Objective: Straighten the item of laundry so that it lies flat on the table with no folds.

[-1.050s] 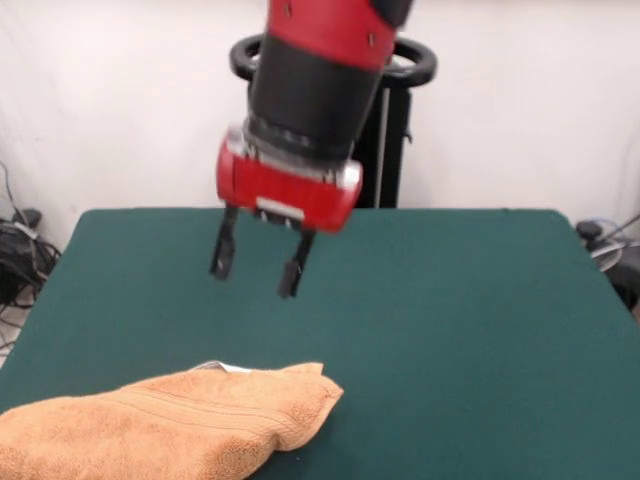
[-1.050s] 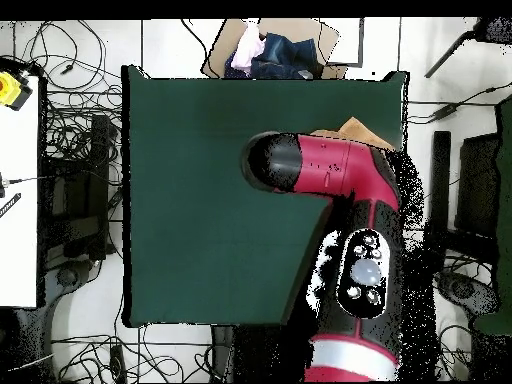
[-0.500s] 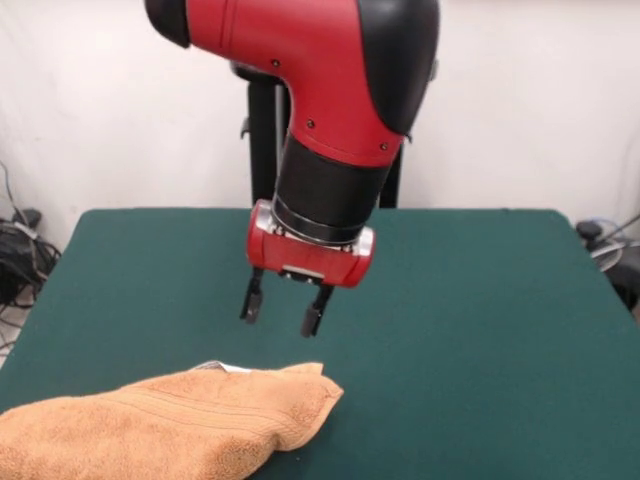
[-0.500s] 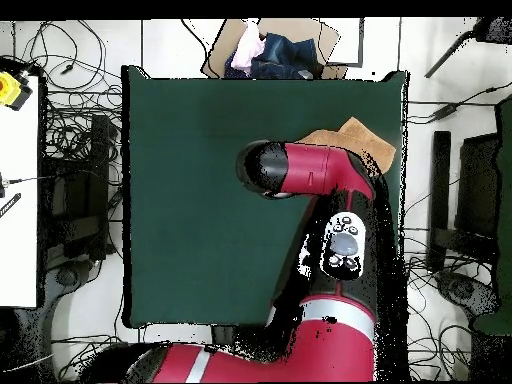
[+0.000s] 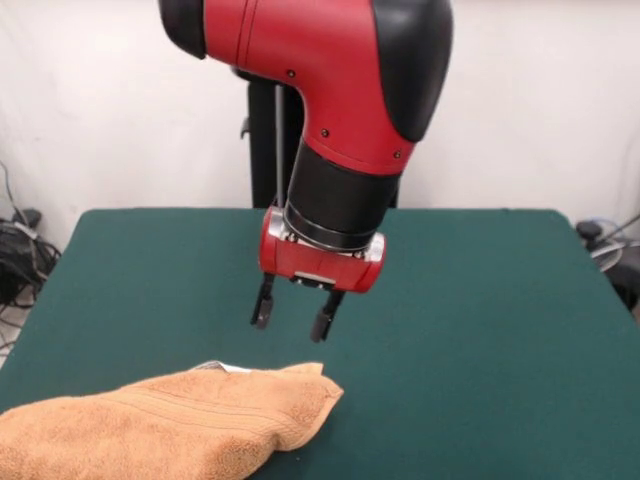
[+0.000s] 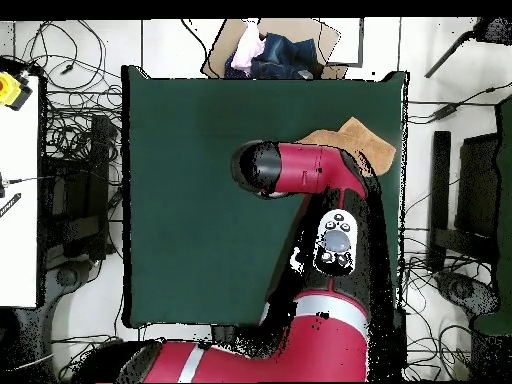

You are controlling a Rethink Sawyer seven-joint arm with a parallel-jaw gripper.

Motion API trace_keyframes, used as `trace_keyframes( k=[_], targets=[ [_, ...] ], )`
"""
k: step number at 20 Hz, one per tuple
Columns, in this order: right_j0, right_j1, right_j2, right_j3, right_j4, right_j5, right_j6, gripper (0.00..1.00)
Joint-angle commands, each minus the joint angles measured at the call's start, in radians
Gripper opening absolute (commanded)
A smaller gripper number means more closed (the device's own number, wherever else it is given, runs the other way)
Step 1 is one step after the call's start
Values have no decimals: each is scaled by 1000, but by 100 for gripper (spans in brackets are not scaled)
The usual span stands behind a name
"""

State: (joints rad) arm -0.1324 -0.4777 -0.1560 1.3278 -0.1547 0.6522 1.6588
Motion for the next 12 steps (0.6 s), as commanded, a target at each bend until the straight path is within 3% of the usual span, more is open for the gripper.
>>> trace_keyframes(
  k=[1, 12],
  targets=[
    [-2, 87, 65, -20, -22, -94, 115, 100],
    [-14, 166, 105, -49, 2, -146, 101, 100]
  ],
)
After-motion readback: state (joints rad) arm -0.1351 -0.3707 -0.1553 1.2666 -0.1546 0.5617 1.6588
